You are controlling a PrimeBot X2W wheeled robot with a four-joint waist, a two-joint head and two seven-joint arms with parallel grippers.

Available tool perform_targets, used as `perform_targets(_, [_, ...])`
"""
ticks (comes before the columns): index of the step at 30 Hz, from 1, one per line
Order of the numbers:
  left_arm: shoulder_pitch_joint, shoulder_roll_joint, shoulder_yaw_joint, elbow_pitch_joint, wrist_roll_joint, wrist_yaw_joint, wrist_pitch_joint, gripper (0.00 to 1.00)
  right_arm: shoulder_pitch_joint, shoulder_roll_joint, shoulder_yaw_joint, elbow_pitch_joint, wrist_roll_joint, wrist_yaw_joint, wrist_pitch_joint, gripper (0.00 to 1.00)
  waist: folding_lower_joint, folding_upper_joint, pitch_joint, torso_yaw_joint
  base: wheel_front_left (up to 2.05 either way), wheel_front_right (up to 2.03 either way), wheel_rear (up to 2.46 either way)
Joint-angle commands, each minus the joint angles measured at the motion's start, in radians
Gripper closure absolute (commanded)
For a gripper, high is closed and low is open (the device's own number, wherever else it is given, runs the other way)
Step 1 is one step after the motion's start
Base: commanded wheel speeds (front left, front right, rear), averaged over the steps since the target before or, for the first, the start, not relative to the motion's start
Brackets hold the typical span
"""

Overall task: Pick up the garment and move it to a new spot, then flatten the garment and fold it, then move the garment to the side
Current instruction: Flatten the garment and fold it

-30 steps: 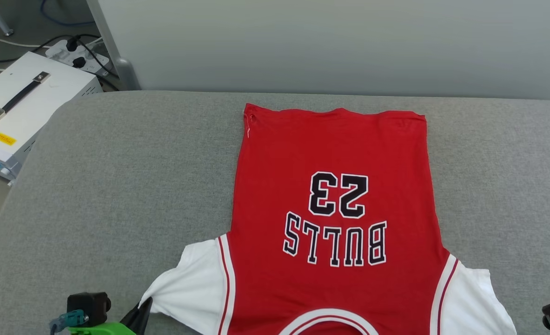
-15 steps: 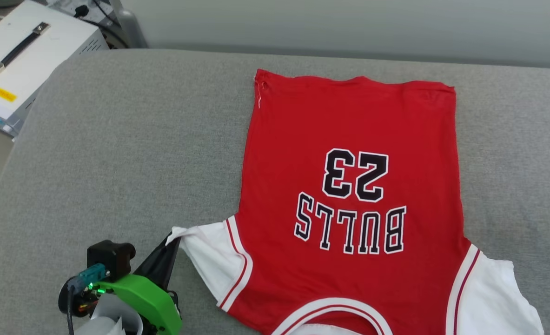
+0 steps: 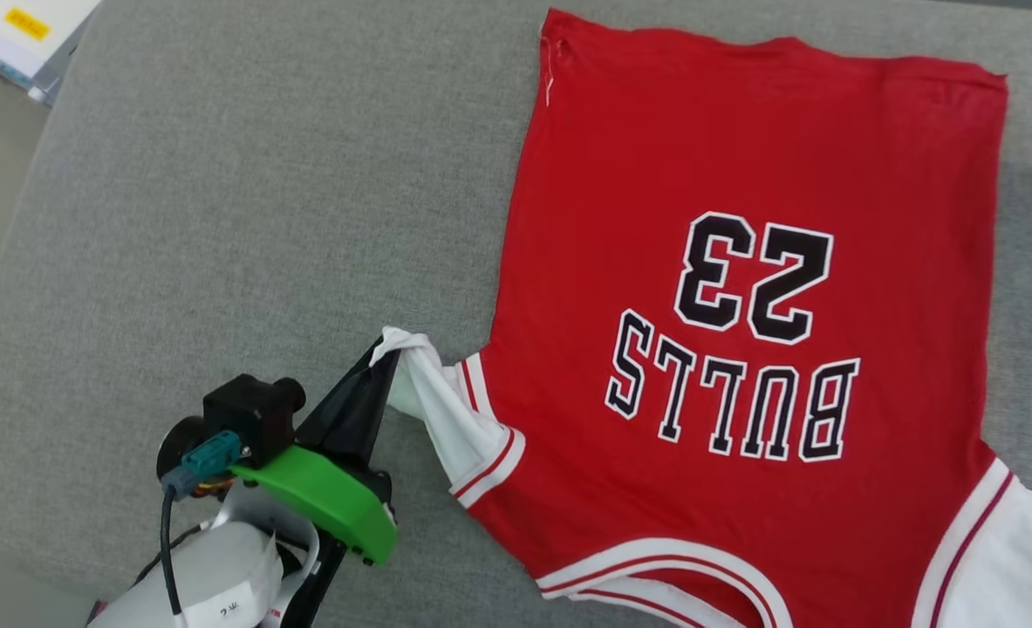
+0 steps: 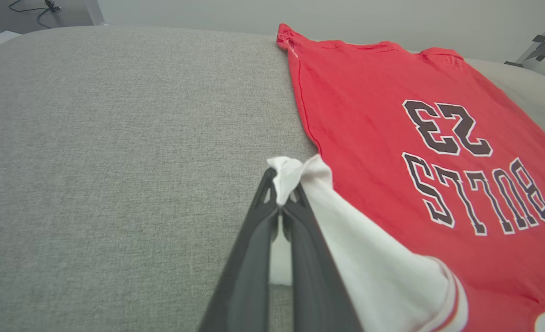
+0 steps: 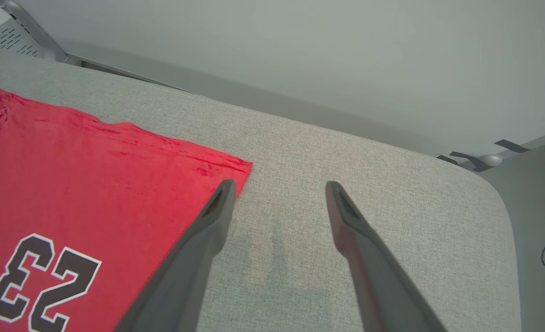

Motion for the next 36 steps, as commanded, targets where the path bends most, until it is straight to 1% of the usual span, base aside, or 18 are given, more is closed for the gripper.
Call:
perform_targets(1, [-0.027, -0.013, 0.005, -0.007, 0.015, -0.004, -0.010, 1.00, -0.052, -0.001, 0.011, 0.035, -0.007, -0.001, 0.046, 0.00, -0.0001, 0.0063, 0.108, 0.074, 0.00, 0.00, 0.00])
perform_targets(5, [-0.051, -0.038, 0.010, -0.014, 0.041, -0.013, -0.012, 1.00, -0.146, 0.021, 0.027, 0.127, -0.043, -0.001, 0.158, 0.00, -0.0001, 0.0063, 0.157, 0.099, 0.00, 0.00, 0.00])
perform_targets(8, [-0.064, -0.055, 0.015, -0.018, 0.057, -0.021, -0.012, 1.00, -0.182, 0.030, 0.045, 0.170, -0.067, -0.001, 0.207, 0.00, -0.0001, 0.0063, 0.190, 0.112, 0.00, 0.00, 0.00])
perform_targets(12, [-0.077, -0.072, 0.024, -0.021, 0.078, -0.034, -0.013, 1.00, -0.196, 0.048, 0.054, 0.224, -0.088, -0.001, 0.217, 0.00, -0.0001, 0.0063, 0.224, 0.121, 0.00, 0.00, 0.00])
perform_targets(16, [-0.084, -0.080, 0.035, -0.015, 0.093, -0.045, -0.014, 1.00, -0.173, 0.082, 0.073, 0.259, -0.081, -0.001, 0.220, 0.00, -0.0001, 0.0063, 0.242, 0.121, 0.00, 0.00, 0.00])
perform_targets(18, [-0.085, -0.083, 0.039, -0.011, 0.102, -0.049, -0.014, 1.00, -0.142, 0.084, 0.102, 0.269, -0.081, -0.001, 0.229, 0.00, -0.0001, 0.0063, 0.246, 0.118, 0.00, 0.00, 0.00])
perform_targets(21, [-0.086, -0.090, 0.044, -0.003, 0.109, -0.056, -0.014, 1.00, -0.117, 0.086, 0.097, 0.294, -0.065, -0.001, 0.213, 0.00, -0.0001, 0.0063, 0.247, 0.115, 0.00, 0.00, 0.00])
perform_targets(22, [-0.085, -0.091, 0.045, -0.001, 0.110, -0.058, -0.014, 1.00, -0.114, 0.082, 0.101, 0.297, -0.065, -0.001, 0.211, 0.10, -0.0001, 0.0063, 0.246, 0.114, 0.00, 0.00, 0.00])
perform_targets(23, [-0.081, -0.093, 0.051, 0.009, 0.113, -0.064, -0.014, 1.00, -0.121, 0.068, 0.102, 0.303, -0.062, -0.001, 0.197, 1.00, -0.0001, 0.0063, 0.237, 0.106, 0.00, 0.00, 0.00])
perform_targets(30, [-0.062, -0.096, 0.062, 0.035, 0.111, -0.073, -0.014, 1.00, -0.163, 0.050, 0.125, 0.295, -0.057, -0.001, 0.127, 1.00, -0.0001, 0.0063, 0.180, 0.088, 0.00, 0.00, 0.00])
perform_targets(34, [-0.038, -0.093, 0.064, 0.056, 0.105, -0.071, -0.014, 1.00, -0.162, 0.041, 0.159, 0.287, -0.038, -0.001, 0.079, 1.00, -0.0001, 0.0063, 0.114, 0.073, 0.00, 0.00, 0.00])
perform_targets(36, [-0.018, -0.090, 0.066, 0.065, 0.098, -0.069, -0.014, 1.00, -0.145, 0.026, 0.192, 0.276, -0.017, -0.001, 0.056, 1.00, -0.0001, 0.0063, 0.072, 0.064, 0.00, 0.00, 0.00])
